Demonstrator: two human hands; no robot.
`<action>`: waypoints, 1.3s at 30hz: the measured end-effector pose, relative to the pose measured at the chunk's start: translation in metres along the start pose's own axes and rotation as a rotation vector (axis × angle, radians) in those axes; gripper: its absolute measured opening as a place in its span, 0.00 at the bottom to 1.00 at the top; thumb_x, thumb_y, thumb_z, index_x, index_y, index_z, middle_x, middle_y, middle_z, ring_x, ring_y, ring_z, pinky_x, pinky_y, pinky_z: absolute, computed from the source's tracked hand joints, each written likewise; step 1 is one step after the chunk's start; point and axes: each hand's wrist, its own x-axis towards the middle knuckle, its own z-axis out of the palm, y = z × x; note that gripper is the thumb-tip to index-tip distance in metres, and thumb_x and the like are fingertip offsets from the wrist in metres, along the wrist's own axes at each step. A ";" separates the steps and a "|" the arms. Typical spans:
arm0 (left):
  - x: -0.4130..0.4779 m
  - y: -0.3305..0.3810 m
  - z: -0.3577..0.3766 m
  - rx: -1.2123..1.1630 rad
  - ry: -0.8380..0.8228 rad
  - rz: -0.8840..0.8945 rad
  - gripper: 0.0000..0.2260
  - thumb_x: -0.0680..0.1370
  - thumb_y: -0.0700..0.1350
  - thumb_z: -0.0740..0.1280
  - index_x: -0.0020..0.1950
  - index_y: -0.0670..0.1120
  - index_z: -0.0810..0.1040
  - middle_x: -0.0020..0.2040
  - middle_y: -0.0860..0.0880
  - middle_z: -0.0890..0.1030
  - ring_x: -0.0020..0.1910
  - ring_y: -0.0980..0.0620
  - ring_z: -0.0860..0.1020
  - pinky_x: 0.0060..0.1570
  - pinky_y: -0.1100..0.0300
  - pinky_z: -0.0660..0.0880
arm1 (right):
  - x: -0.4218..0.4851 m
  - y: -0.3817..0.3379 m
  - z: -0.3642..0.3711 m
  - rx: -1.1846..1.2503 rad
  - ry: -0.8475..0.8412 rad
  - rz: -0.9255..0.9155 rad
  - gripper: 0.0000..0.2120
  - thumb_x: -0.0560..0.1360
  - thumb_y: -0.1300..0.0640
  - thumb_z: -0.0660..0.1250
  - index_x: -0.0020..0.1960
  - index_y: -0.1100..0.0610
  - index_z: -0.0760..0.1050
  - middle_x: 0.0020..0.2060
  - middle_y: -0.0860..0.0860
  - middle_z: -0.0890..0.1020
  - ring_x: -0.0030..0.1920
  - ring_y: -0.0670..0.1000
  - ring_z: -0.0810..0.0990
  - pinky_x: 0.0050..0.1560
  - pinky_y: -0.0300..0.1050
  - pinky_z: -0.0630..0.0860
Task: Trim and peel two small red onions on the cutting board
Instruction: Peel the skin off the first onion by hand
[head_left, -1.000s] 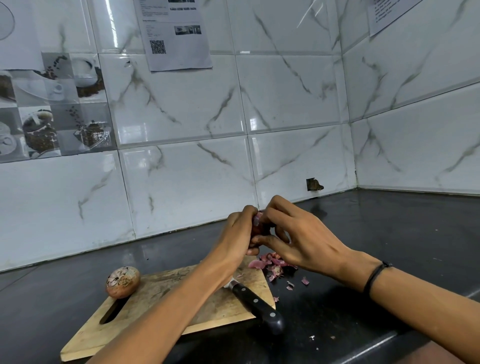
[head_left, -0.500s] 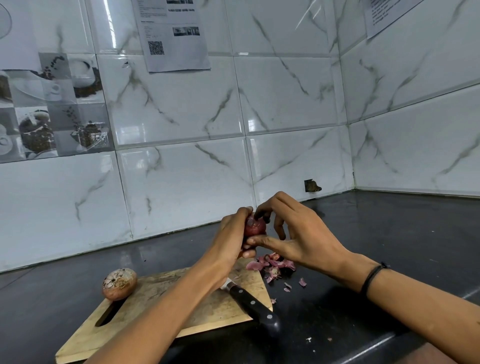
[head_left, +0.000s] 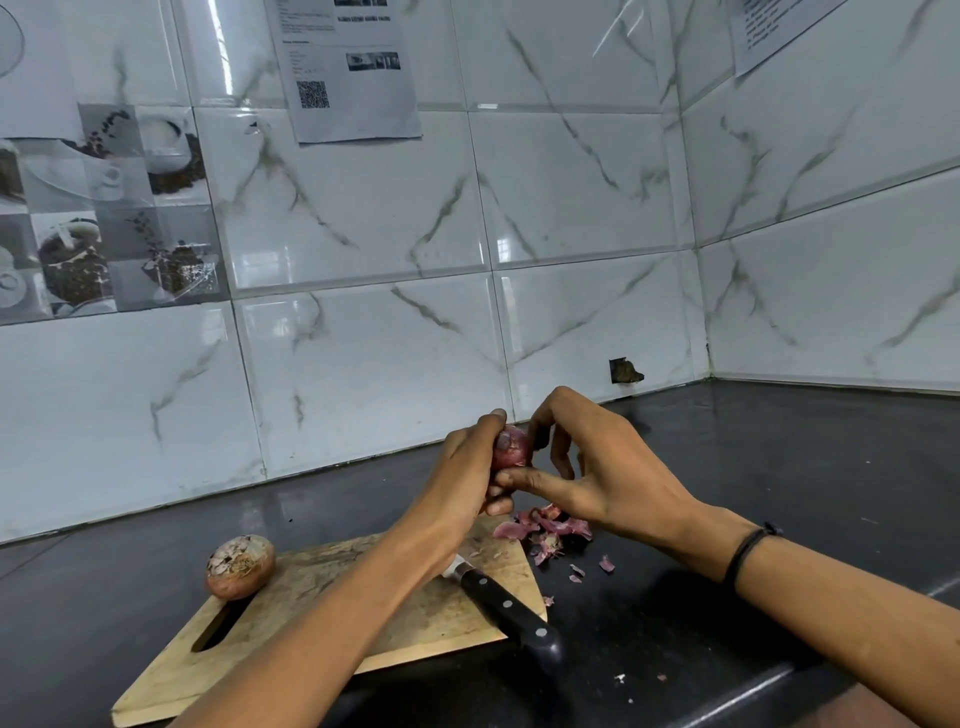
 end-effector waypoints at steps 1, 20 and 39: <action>0.000 0.000 0.000 0.002 0.007 0.000 0.18 0.86 0.51 0.55 0.43 0.41 0.74 0.27 0.49 0.64 0.25 0.54 0.62 0.24 0.64 0.63 | 0.000 0.000 -0.001 0.008 0.012 0.019 0.21 0.72 0.35 0.73 0.52 0.49 0.73 0.45 0.43 0.77 0.40 0.49 0.78 0.40 0.52 0.77; 0.000 -0.007 0.000 -0.004 -0.029 -0.015 0.18 0.86 0.53 0.56 0.47 0.41 0.74 0.32 0.48 0.79 0.28 0.53 0.67 0.27 0.60 0.64 | -0.001 0.002 -0.001 -0.024 -0.021 -0.015 0.03 0.79 0.51 0.69 0.52 0.48 0.80 0.44 0.40 0.76 0.41 0.45 0.79 0.40 0.42 0.76; 0.010 -0.010 -0.001 -0.191 0.074 -0.039 0.17 0.85 0.50 0.59 0.50 0.38 0.78 0.37 0.40 0.79 0.27 0.53 0.69 0.27 0.59 0.69 | -0.001 -0.001 0.004 -0.424 -0.105 -0.025 0.11 0.82 0.47 0.52 0.52 0.54 0.67 0.46 0.46 0.69 0.29 0.51 0.68 0.22 0.46 0.60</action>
